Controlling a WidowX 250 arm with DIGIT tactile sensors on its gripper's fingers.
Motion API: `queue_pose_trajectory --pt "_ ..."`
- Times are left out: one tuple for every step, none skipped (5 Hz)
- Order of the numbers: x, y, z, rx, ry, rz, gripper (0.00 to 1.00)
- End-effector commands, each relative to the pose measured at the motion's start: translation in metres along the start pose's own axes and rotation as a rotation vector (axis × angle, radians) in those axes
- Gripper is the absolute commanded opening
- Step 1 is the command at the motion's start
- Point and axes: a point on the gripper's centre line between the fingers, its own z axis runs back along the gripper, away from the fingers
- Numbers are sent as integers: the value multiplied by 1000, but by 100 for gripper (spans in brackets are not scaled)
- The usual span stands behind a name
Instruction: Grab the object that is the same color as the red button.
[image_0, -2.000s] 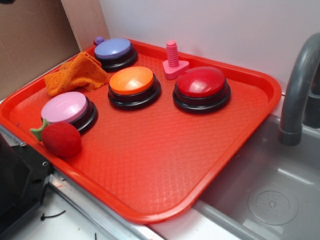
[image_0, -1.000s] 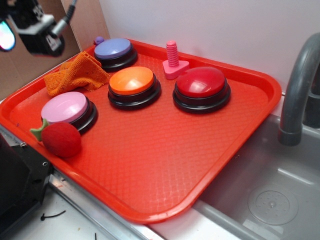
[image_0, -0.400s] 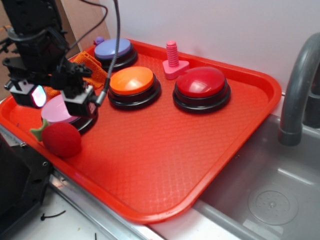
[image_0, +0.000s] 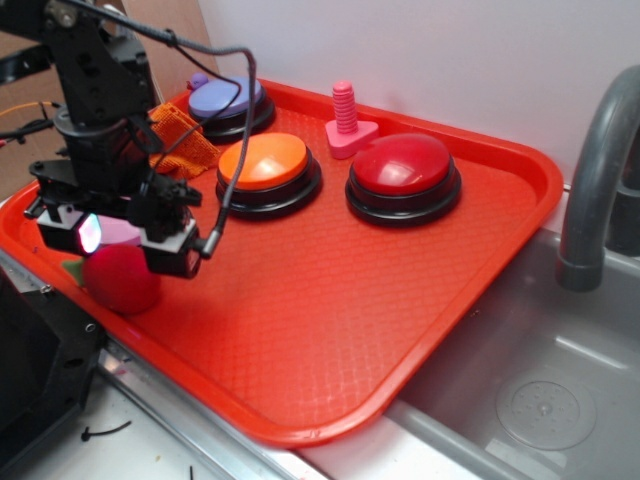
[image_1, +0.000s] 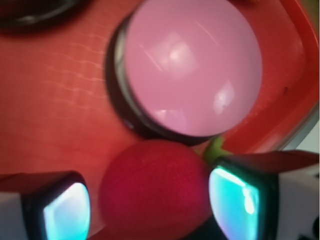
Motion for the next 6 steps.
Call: queue_pose_trajectory --pt "-9 4 -15 53 11 -8 100" --pt "-5 7 -25 43 33 28 23" --pt "-5 8 -21 33 27 45 0" --pt "-5 9 -20 20 31 56 0" --pt "-5 5 -9 -9 9 29 0" --pt "-4 2 9 -48 -21 9 0"
